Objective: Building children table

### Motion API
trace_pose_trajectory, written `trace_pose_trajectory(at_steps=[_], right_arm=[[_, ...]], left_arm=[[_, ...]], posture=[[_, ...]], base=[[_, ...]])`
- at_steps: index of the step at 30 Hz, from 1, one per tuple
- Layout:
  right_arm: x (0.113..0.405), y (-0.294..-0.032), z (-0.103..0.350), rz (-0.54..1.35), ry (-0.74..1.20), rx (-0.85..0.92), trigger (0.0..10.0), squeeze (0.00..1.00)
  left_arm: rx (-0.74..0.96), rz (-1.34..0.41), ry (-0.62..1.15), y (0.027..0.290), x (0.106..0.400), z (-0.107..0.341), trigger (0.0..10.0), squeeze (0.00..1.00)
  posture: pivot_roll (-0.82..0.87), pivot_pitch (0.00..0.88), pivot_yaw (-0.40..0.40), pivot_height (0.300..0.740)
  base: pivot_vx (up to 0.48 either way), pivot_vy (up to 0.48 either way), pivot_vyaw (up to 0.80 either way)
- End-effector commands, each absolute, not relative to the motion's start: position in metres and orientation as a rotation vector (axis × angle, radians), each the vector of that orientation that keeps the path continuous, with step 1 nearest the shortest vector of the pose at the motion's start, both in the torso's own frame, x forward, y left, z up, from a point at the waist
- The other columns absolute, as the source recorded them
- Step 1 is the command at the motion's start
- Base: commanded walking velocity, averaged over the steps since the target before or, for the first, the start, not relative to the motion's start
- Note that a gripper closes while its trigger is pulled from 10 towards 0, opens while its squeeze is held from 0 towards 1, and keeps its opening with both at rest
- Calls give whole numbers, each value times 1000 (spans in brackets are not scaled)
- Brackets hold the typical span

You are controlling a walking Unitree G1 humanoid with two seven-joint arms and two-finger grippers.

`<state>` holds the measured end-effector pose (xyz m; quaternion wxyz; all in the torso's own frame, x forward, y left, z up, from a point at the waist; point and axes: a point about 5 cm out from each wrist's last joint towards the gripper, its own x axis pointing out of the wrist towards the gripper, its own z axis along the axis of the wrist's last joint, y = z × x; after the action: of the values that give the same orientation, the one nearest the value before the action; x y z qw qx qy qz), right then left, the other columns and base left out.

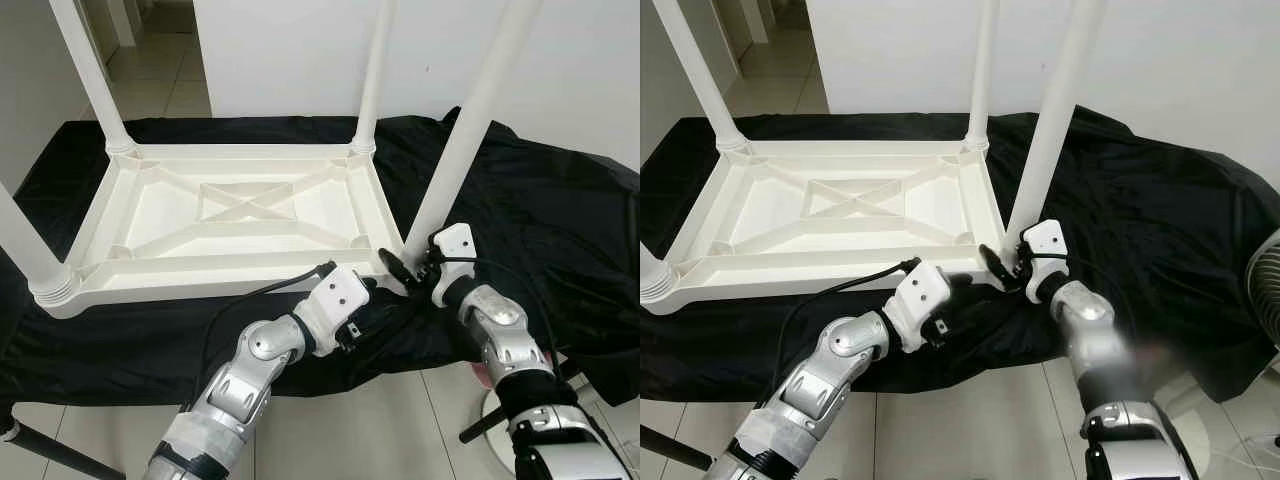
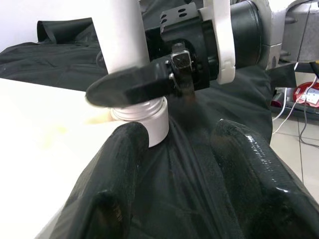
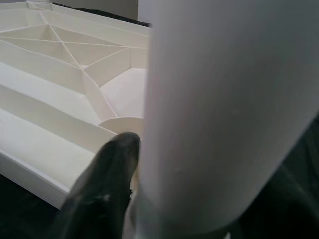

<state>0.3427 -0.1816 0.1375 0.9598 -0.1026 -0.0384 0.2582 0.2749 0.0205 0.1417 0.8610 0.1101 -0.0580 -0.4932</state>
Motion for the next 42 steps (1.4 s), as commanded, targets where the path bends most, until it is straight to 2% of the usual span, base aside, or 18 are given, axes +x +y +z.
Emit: trace_pose_trajectory(at_steps=[1, 10, 11, 13, 14, 25, 32, 34, 35, 38, 40, 42], right_arm=[[342, -175, 133, 579, -57, -229, 0, 0], [339, -180, 125, 587, -35, -221, 0, 0], [339, -181, 125, 568, -35, -207, 3490, 0], [340, -182, 125, 554, -37, -198, 3490, 0], [341, -183, 126, 504, -41, -182, 10000, 0], [345, -182, 130, 211, -78, -60, 10000, 0], [339, -167, 135, -12, -119, 77, 10000, 0], [339, -167, 135, -12, -119, 77, 10000, 0], [337, -156, 136, -116, -110, 99, 10000, 0], [336, -150, 136, -160, -101, 101, 10000, 0], [334, -137, 137, -254, -85, 105, 10000, 0], [334, -137, 137, -254, -85, 105, 10000, 0]], left_arm=[[248, -1015, -124, 22, 277, 141, 10000, 0], [245, -1013, -124, 21, 276, 141, 10000, 0], [244, -1012, -123, 21, 276, 141, 10000, 0], [244, -1012, -123, 21, 276, 141, 10000, 0], [243, -1010, -123, 21, 276, 141, 10000, 0], [240, -1007, -122, 22, 277, 142, 10000, 0], [235, -1007, -116, 21, 276, 141, 10000, 0], [235, -1007, -116, 21, 276, 141, 10000, 0], [233, -1006, -115, 21, 275, 140, 10000, 0], [232, -1005, -115, 21, 275, 140, 10000, 0], [231, -1002, -115, 21, 275, 140, 10000, 0], [231, -1002, -115, 21, 275, 140, 10000, 0]], posture=[[-55, 18, -24, 740], [-56, 27, -25, 740], [-56, 28, -26, 740], [-56, 28, -26, 740], [-56, 29, -25, 740], [-61, 40, -23, 740], [-64, 43, -24, 740], [-64, 43, -24, 740], [-67, 47, -28, 740], [-67, 47, -28, 740], [-65, 47, -32, 740], [-65, 47, -32, 740]], base=[[0, 0, 0], [0, 0, 0], [0, 0, 0], [0, 0, 0], [0, 0, 0], [0, 0, 0], [0, 0, 0], [0, 0, 0], [0, 0, 0], [0, 0, 0], [0, 0, 0], [0, 0, 0]])
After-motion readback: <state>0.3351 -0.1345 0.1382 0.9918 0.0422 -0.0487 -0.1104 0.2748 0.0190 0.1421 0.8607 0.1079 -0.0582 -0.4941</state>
